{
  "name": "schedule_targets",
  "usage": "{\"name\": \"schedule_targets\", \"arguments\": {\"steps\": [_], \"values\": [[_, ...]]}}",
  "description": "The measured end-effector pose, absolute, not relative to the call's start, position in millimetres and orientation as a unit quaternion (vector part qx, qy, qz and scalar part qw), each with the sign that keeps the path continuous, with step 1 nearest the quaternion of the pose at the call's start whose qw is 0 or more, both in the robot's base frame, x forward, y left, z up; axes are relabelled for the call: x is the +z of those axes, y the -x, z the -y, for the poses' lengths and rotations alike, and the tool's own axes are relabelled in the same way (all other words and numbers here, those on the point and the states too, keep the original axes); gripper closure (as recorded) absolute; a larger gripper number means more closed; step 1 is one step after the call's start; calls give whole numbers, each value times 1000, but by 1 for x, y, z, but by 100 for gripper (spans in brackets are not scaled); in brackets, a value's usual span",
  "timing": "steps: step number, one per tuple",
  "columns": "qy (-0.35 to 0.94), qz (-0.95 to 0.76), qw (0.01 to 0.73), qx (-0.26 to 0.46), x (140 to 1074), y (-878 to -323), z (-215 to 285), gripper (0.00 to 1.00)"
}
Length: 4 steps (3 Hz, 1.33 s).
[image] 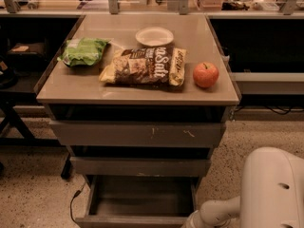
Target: Close bottom drawer
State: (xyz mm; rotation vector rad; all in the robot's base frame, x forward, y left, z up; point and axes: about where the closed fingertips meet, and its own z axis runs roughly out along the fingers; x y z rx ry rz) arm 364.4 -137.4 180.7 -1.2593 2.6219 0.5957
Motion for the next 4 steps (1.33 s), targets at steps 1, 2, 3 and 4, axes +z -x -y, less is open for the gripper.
{"name": "schedule_targets", "arguments": {"steps": [1,2,3,4], "values": [[402,-893,122,165,180,-394,149,100],[381,-900,173,119,190,-434,163,100],[356,-904,226,73,204,-469,175,100],[356,-904,226,73,204,-469,175,100]]}}
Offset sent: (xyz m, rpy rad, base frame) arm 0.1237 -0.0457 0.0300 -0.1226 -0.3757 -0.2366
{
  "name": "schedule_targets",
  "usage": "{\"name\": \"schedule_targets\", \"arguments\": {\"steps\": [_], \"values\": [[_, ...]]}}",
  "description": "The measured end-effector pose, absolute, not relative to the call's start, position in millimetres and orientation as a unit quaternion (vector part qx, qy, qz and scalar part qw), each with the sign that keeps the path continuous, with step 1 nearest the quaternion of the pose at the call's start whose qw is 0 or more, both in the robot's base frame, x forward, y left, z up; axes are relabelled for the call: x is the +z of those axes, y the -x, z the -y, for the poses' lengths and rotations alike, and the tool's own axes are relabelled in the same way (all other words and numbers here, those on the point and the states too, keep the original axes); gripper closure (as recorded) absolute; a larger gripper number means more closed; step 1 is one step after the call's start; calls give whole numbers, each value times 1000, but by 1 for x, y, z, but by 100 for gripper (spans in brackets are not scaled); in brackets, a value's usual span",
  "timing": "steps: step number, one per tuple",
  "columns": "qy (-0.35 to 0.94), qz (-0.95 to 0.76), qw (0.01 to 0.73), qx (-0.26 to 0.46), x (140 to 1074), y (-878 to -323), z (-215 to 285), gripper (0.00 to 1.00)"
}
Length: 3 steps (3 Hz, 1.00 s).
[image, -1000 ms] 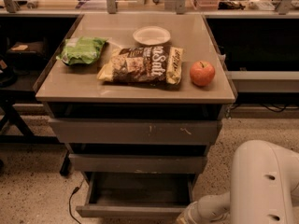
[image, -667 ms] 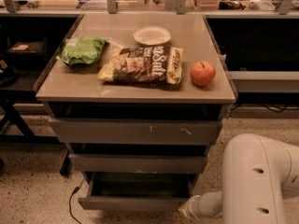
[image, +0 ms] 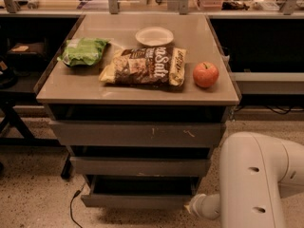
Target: Close bottom drawer
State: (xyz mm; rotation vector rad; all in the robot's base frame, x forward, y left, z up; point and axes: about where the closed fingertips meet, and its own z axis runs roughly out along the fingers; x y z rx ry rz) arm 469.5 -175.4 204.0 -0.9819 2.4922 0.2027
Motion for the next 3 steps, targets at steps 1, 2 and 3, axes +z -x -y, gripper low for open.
{"name": "schedule_targets", "arguments": {"steps": [1,2,3], "values": [[341,-909,228,74,197,-476,182,100],[341,-909,228,74,197,-476,182,100],[327,-912,239,64,194,-487,190,100]]}}
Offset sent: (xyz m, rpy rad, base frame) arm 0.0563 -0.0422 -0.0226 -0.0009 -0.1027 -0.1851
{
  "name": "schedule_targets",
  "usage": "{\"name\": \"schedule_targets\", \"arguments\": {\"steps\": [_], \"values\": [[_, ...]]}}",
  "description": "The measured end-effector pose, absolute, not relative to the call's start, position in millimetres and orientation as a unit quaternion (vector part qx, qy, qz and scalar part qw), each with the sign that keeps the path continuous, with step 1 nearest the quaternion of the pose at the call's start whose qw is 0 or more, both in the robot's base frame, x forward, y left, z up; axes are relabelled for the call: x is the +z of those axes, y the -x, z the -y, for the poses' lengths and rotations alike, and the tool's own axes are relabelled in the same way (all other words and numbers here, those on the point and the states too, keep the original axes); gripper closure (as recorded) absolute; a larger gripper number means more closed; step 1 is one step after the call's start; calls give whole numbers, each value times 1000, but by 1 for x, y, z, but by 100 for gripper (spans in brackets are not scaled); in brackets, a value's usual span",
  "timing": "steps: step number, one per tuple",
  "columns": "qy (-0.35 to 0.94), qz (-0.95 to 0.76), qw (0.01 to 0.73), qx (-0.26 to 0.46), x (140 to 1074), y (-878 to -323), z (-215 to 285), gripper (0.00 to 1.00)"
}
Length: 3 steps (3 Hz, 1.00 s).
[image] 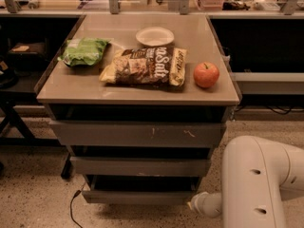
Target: Close bottom drawer
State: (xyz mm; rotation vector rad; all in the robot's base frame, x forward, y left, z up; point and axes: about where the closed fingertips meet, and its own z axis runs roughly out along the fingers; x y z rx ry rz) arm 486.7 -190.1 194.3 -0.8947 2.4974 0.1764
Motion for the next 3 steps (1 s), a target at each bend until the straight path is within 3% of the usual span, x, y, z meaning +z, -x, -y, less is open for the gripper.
{"name": "schedule_targets", "arguments": {"steps": [1,3], "values": [[318,-906,273,54,208,-506,198,100],[313,-909,271,53,200,-506,202,100]]}}
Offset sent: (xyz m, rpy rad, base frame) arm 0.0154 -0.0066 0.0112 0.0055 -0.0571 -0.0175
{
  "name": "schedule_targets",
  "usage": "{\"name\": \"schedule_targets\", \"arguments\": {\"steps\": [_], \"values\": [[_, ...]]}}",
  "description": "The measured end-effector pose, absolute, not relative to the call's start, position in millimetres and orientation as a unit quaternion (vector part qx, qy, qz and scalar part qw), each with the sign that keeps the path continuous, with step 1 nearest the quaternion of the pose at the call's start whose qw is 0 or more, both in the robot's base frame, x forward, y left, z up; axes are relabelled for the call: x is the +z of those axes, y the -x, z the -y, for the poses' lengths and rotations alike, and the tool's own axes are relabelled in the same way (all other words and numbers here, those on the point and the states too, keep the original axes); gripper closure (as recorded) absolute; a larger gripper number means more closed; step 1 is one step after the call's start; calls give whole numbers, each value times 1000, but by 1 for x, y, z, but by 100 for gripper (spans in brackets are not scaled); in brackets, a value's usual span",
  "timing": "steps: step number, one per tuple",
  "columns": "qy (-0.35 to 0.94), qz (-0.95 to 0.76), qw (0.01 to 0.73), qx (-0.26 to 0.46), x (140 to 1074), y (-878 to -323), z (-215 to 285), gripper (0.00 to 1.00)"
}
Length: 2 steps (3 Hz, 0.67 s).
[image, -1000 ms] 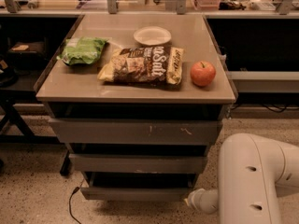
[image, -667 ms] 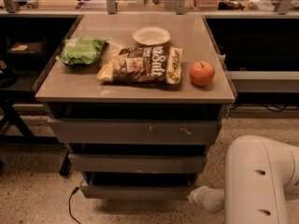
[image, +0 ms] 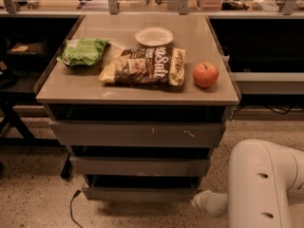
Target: Close bottom drawer
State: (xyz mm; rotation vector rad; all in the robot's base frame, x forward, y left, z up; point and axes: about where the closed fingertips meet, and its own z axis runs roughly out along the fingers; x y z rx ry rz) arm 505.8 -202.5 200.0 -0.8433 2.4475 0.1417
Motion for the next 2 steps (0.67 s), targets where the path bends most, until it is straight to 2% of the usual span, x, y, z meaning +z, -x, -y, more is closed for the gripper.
{"name": "schedule_targets", "arguments": {"steps": [2], "values": [[281,-924,258,29,150,-503,231,100]]}}
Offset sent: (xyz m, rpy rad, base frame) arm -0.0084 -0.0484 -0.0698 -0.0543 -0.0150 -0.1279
